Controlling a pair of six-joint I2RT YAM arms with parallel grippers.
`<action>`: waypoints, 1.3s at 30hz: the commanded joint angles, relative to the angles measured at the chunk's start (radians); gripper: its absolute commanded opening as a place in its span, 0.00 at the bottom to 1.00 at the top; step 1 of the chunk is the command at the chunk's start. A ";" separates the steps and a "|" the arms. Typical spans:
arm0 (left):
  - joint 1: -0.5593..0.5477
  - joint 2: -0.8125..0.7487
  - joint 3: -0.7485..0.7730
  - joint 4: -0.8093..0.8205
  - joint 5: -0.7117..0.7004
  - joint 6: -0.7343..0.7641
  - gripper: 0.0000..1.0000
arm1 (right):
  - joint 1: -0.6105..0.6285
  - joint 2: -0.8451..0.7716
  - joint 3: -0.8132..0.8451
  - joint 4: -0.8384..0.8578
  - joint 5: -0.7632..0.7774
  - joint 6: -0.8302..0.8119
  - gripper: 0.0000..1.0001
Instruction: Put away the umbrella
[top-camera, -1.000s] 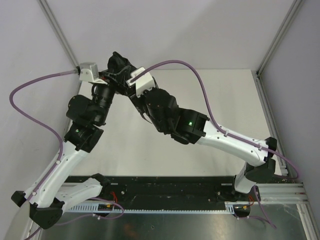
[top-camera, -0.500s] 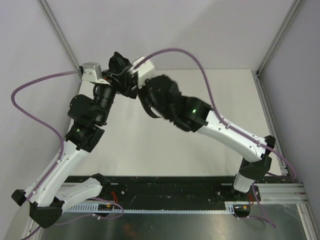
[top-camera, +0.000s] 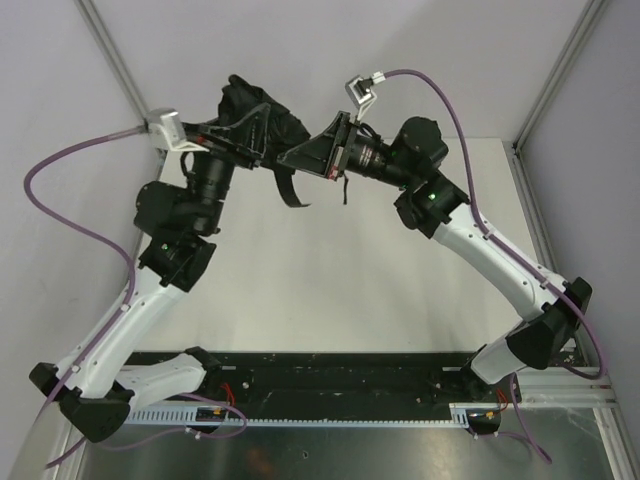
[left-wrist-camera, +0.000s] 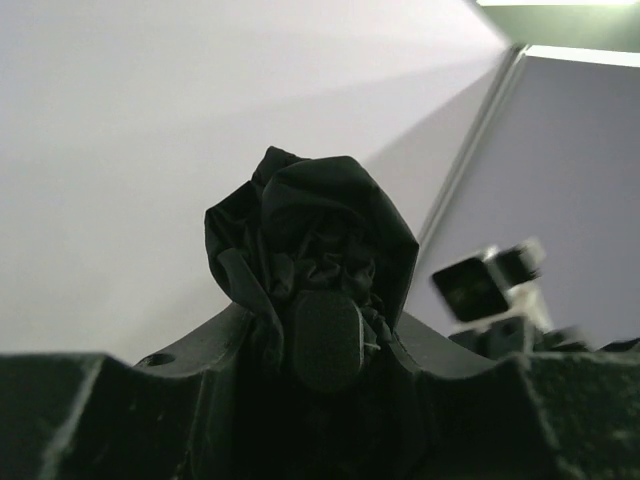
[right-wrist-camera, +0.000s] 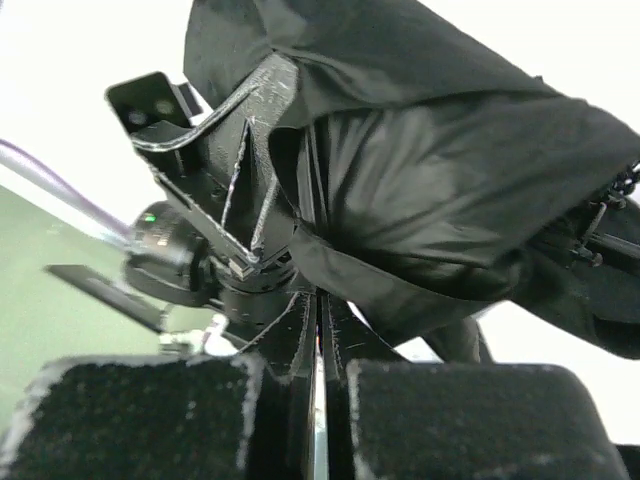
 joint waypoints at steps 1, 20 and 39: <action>0.003 0.007 0.104 0.193 -0.007 -0.138 0.00 | 0.055 -0.013 -0.032 0.373 -0.149 0.310 0.00; 0.004 -0.044 0.055 0.206 -0.159 -0.717 0.00 | 0.143 -0.086 -0.177 0.265 0.285 -0.345 0.07; 0.003 -0.048 0.080 0.206 -0.143 -0.825 0.00 | 0.197 -0.119 -0.245 0.227 0.443 -0.515 0.35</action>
